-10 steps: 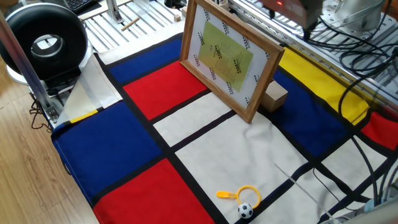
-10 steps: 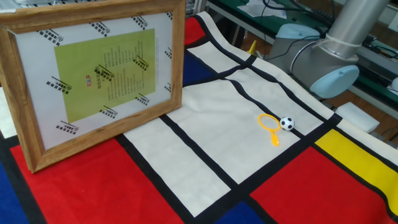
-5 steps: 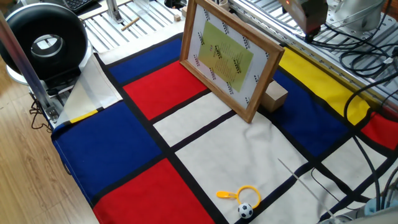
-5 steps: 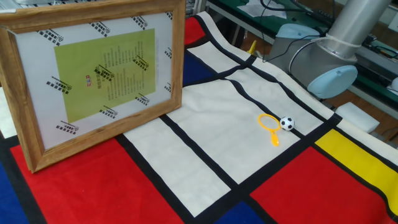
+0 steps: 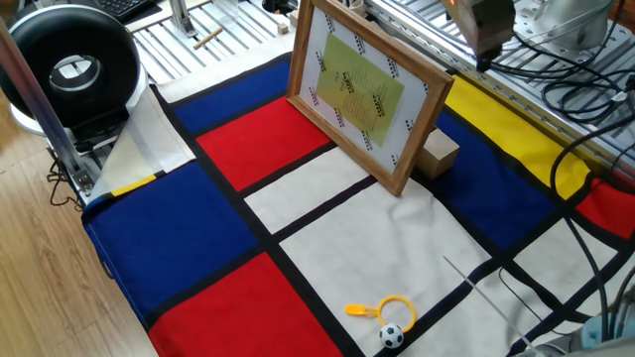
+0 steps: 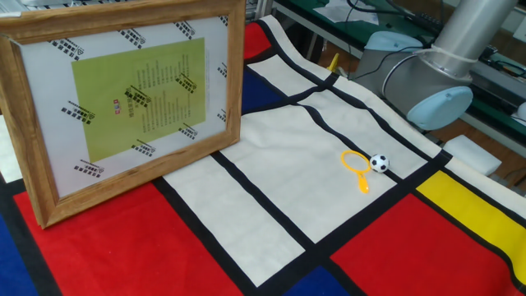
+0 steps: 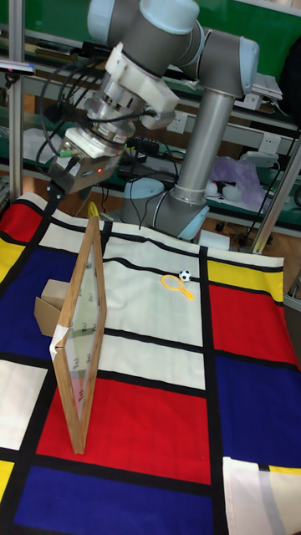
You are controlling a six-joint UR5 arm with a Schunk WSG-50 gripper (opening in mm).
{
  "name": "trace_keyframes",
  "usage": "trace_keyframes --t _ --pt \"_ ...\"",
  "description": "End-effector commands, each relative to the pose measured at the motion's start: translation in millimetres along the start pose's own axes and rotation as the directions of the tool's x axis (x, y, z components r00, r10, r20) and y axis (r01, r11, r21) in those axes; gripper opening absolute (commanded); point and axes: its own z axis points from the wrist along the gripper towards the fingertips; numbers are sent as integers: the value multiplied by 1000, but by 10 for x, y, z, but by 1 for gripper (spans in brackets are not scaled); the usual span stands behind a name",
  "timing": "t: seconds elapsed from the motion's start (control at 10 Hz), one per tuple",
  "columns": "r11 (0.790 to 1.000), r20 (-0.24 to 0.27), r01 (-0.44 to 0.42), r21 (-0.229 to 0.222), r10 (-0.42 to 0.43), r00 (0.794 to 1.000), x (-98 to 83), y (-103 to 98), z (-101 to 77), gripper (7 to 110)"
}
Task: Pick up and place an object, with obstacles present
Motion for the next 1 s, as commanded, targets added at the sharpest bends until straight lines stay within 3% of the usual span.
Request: trace_keyframes --t 0.0,0.1,0.2,0.3,0.4,0.5,0.6,0.7,0.9 --pt "990 12 -136 46 136 991 -12 -34 -131 88" --pt "983 66 -182 35 180 982 -138 -33 -132 88" --pt "973 105 -230 -15 230 967 -258 63 -160 88" --pt "932 152 -351 -86 361 920 -433 173 -200 88" --pt "902 173 -393 -180 422 890 -598 332 -261 88" --pt "896 155 -386 -220 423 893 -634 435 -350 88" --pt "892 116 -416 -176 439 891 -587 381 -429 88" --pt "863 32 -478 -162 489 872 -502 466 -528 107" --pt "850 118 -494 -183 518 847 -776 398 -575 107"
